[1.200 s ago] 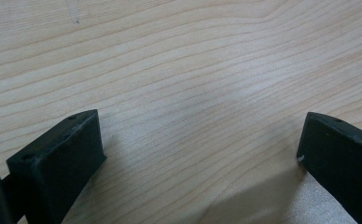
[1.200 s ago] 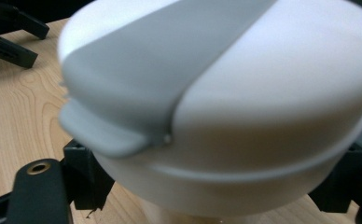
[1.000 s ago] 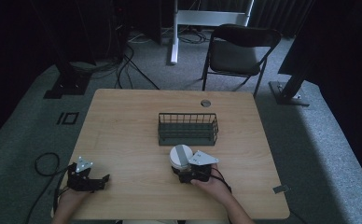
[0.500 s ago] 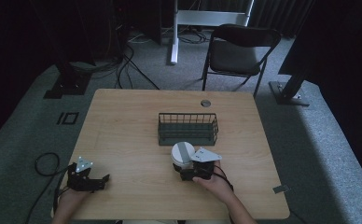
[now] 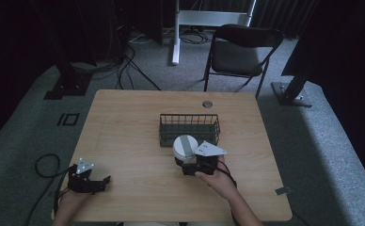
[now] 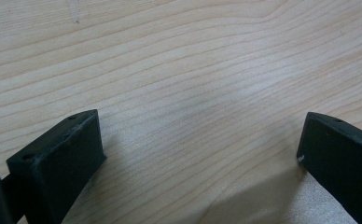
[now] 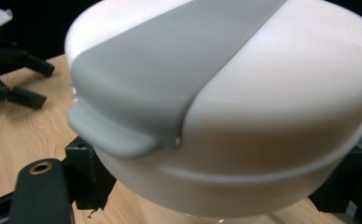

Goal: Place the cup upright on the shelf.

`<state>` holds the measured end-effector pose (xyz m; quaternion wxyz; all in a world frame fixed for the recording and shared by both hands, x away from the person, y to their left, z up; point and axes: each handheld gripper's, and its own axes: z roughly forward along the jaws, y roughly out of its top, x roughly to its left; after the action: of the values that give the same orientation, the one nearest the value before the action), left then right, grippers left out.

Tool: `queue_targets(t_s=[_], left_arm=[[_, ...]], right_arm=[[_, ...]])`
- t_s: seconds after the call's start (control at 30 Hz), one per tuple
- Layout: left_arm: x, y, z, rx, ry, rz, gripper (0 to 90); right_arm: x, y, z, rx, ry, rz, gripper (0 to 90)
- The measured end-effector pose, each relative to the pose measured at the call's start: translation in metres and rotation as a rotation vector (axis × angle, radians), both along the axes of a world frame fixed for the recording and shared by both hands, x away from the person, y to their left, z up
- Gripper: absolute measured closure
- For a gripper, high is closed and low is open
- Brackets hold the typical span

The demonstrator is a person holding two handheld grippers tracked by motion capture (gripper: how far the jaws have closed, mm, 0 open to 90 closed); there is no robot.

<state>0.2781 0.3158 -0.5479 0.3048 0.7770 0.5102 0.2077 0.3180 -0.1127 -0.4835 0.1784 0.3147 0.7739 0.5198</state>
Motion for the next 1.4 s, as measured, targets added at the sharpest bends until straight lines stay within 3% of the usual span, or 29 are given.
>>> queue_targets(t_s=[0.17, 0.43, 0.8, 1.17, 1.4], left_arm=[[0.000, 0.000, 0.000, 0.000, 0.000, 0.000, 0.6], [0.000, 0.000, 0.000, 0.000, 0.000, 0.000, 0.6], [0.000, 0.000, 0.000, 0.000, 0.000, -0.001, 0.5], [0.000, 0.000, 0.000, 0.000, 0.000, 0.000, 0.5], [0.000, 0.000, 0.000, 0.000, 0.000, 0.000, 0.5]], right_arm=[[0.003, 0.000, 0.009, 0.010, 0.014, -0.007, 18.4], [0.008, 0.001, 0.021, 0.005, -0.010, -0.029, 18.4], [0.033, 0.002, 0.051, 0.027, -0.042, -0.107, 18.4], [0.057, 0.009, 0.058, 0.048, -0.054, -0.208, 18.4], [0.076, 0.011, 0.056, 0.046, -0.019, -0.268, 18.4]])
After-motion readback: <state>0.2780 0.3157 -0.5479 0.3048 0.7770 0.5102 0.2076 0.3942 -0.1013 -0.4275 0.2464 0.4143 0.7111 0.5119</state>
